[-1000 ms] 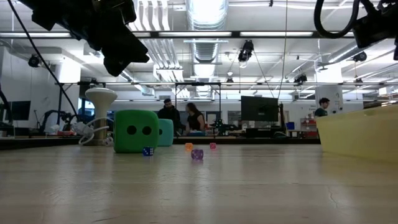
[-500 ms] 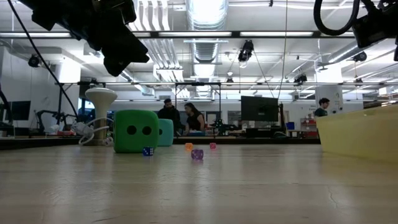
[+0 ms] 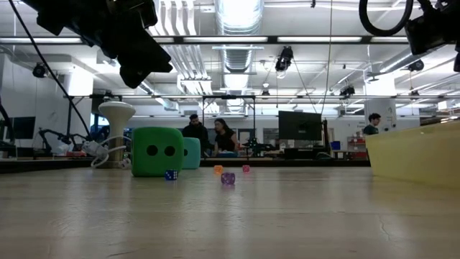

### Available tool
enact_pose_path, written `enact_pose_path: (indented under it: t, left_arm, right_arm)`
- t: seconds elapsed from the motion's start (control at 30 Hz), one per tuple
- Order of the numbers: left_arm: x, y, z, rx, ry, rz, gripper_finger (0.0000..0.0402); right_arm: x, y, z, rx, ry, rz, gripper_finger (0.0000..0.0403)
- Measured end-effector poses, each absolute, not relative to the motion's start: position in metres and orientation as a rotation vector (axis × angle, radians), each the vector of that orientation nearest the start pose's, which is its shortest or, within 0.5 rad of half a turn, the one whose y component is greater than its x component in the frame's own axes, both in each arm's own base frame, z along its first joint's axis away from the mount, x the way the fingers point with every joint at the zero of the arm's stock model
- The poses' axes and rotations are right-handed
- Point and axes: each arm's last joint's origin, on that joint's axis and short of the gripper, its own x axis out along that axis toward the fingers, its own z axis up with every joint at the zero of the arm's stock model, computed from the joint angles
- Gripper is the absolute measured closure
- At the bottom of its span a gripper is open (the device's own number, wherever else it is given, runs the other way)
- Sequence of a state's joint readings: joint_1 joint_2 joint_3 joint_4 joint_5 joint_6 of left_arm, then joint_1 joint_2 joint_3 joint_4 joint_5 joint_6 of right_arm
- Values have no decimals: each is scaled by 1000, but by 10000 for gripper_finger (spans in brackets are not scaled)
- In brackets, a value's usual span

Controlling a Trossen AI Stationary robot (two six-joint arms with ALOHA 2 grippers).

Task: Pick & Place Dice
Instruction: Put the small black dice into the yellow bin, then put the small blue dice into the yellow bin

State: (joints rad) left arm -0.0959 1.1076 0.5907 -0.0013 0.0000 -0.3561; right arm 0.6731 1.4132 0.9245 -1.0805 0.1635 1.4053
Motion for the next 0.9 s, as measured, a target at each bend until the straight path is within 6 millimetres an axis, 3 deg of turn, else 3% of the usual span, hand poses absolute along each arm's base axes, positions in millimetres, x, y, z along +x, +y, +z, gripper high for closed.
enact_pose_path:
  t: [0.2, 0.33, 0.67, 0.9]
  left_arm:
    - [228, -22, 223, -323, 529, 0, 303]
    - [228, -22, 223, -323, 529, -1, 303]
    - [227, -22, 222, -322, 539, 1, 303]
    - [227, -22, 222, -317, 540, 0, 303]
  right_arm:
    - [179, 137, 206, 504, 1343, -602, 177]
    - [186, 143, 203, 536, 1342, -519, 175]
    - [187, 139, 197, 507, 1370, -599, 179]
    - [187, 146, 221, 468, 1297, -601, 179]
